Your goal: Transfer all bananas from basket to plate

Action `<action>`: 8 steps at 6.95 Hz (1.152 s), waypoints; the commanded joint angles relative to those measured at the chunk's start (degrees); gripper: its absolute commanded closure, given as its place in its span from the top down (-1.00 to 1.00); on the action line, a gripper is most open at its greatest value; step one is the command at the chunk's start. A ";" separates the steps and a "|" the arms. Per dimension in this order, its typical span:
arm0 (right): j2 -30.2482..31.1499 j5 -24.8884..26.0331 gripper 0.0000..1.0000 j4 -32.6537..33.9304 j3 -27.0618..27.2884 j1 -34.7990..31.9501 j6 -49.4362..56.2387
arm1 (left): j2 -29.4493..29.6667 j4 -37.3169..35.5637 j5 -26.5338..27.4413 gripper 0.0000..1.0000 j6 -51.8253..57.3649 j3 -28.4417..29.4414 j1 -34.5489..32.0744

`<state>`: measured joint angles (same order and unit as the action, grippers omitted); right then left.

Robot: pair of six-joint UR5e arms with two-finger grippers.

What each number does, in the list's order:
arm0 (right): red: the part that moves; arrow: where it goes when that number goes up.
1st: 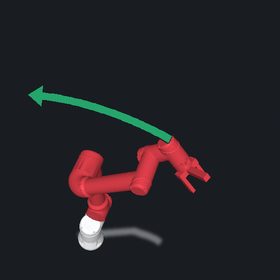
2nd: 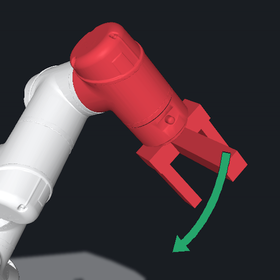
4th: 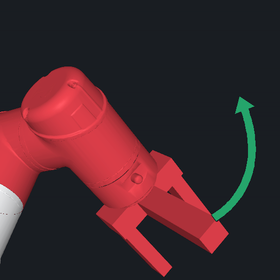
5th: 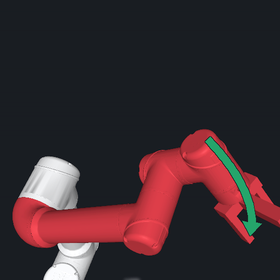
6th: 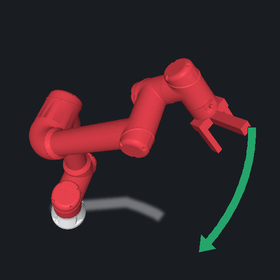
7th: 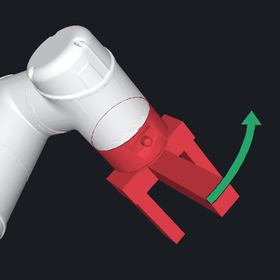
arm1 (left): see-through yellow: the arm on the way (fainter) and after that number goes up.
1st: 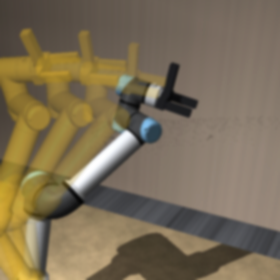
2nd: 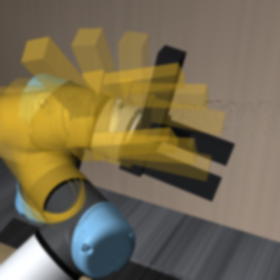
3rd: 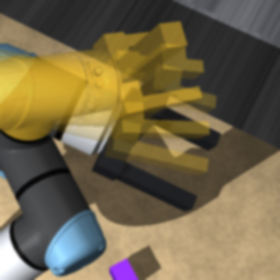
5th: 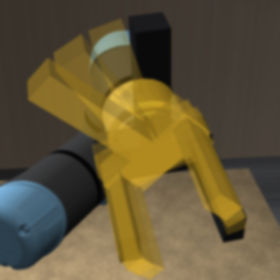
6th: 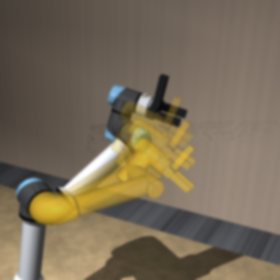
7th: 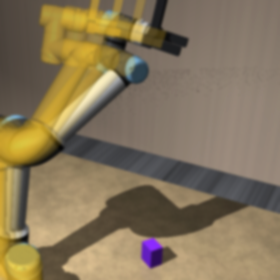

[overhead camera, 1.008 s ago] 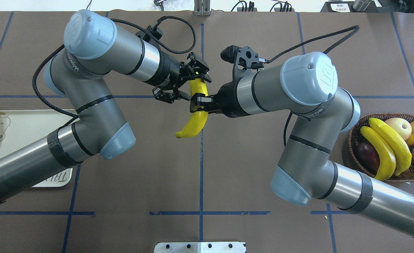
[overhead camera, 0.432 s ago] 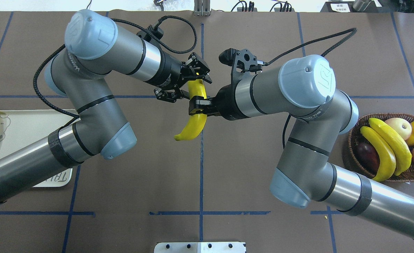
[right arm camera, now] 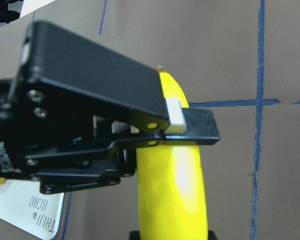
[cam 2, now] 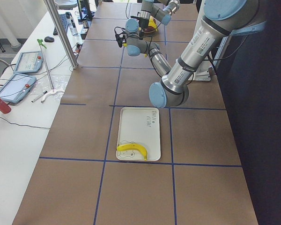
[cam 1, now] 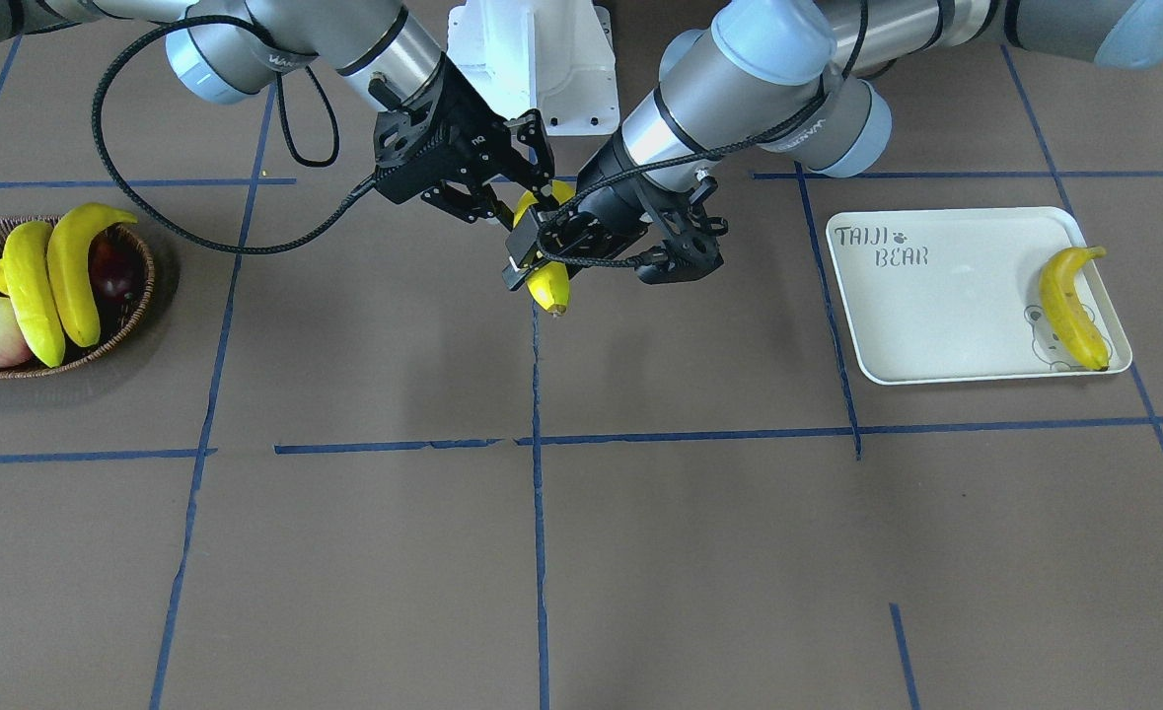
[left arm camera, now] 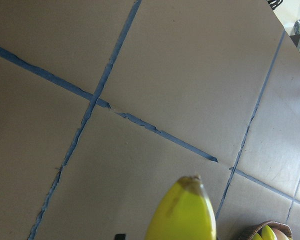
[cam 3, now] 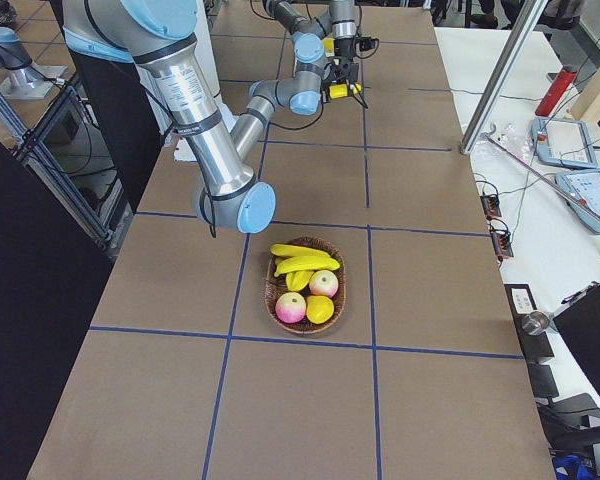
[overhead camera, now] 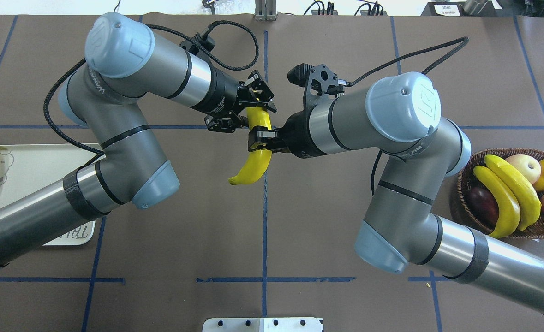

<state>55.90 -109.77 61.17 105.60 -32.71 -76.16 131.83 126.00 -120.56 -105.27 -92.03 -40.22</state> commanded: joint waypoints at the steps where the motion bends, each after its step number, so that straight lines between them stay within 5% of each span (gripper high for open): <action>1: 0.00 -0.01 -0.30 0.00 -0.04 0.01 -0.04 | -0.26 -0.06 -0.03 -1.00 0.24 -0.43 -0.04; 2: -0.09 -0.01 0.99 0.00 0.04 0.01 -2.39 | -0.26 -0.06 -0.03 -1.00 0.24 -0.78 -0.12; 8: -0.53 -0.45 1.00 0.26 0.31 -1.22 -3.20 | -2.44 0.03 -0.81 -1.00 2.16 -1.22 -2.23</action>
<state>55.39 -110.14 61.30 105.87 -33.63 -79.24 130.58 125.97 -120.99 -104.15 -93.02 -41.57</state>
